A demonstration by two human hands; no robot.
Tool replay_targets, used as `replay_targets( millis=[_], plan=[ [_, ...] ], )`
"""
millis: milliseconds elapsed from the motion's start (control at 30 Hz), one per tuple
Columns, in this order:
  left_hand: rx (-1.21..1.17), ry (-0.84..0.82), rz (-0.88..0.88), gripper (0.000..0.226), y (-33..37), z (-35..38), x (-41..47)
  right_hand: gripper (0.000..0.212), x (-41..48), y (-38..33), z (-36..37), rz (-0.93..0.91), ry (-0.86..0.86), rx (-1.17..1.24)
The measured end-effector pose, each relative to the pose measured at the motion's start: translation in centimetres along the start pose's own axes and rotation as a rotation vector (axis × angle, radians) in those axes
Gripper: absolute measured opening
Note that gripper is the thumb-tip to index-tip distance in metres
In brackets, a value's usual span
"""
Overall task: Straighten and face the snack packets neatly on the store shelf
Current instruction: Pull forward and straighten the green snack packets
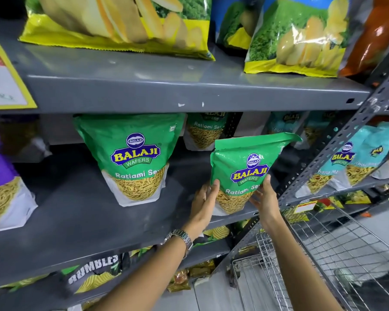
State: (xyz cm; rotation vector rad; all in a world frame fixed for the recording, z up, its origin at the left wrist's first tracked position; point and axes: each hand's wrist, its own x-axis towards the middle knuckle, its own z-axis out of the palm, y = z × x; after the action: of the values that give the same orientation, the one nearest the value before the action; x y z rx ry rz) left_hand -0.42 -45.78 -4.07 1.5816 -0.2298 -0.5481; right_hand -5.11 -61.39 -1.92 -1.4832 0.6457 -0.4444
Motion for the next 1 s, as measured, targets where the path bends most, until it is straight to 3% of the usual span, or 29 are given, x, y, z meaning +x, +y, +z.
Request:
replay_targets(
  millis=[167,267,300,333,400,467,533,633,733,833,1000],
  plan=[
    [-0.023,-0.024,0.036,0.062,0.5,0.0,-0.4,0.054,-0.1,0.2,0.2,0.0,0.069,0.02],
    [-0.075,0.097,0.137,0.053,0.5,-0.5,-1.7,0.043,-2.3,0.9,1.9,-0.226,0.549,0.036],
    [-0.122,0.186,0.207,0.047,0.2,-1.1,-2.4,0.036,-4.1,1.2,3.3,-0.345,0.63,0.041],
    [-0.183,0.304,0.275,0.041,-0.3,-1.9,-3.2,0.03,-6.3,1.8,5.0,-0.445,0.586,0.01],
    [-0.312,0.574,0.387,0.029,-1.9,-4.7,-4.4,0.024,-10.2,3.0,9.0,-0.56,0.234,-0.094],
    [-0.365,0.826,0.474,0.03,-3.1,-8.5,-4.9,0.031,-11.8,3.5,12.7,-0.486,-0.137,-0.134],
    [-0.342,0.961,0.498,0.043,-3.4,-12.5,-4.7,0.037,-10.4,3.2,15.8,-0.387,-0.247,-0.078],
    [-0.284,0.892,0.315,0.05,-3.2,-18.1,-2.6,0.036,-5.8,1.5,19.2,-0.148,-0.152,0.155],
    [-0.19,0.576,0.13,0.062,-2.5,-21.4,-1.3,0.038,-2.3,0.7,20.7,0.038,-0.173,0.26],
    [-0.161,0.327,0.095,0.032,-2.0,-22.0,-1.4,0.031,-1.4,0.9,20.7,0.064,-0.295,0.16],
    [-0.114,0.314,0.096,0.028,-1.8,-21.8,-2.4,0.021,-2.7,1.0,19.4,-0.025,-0.377,0.115]
  ],
)
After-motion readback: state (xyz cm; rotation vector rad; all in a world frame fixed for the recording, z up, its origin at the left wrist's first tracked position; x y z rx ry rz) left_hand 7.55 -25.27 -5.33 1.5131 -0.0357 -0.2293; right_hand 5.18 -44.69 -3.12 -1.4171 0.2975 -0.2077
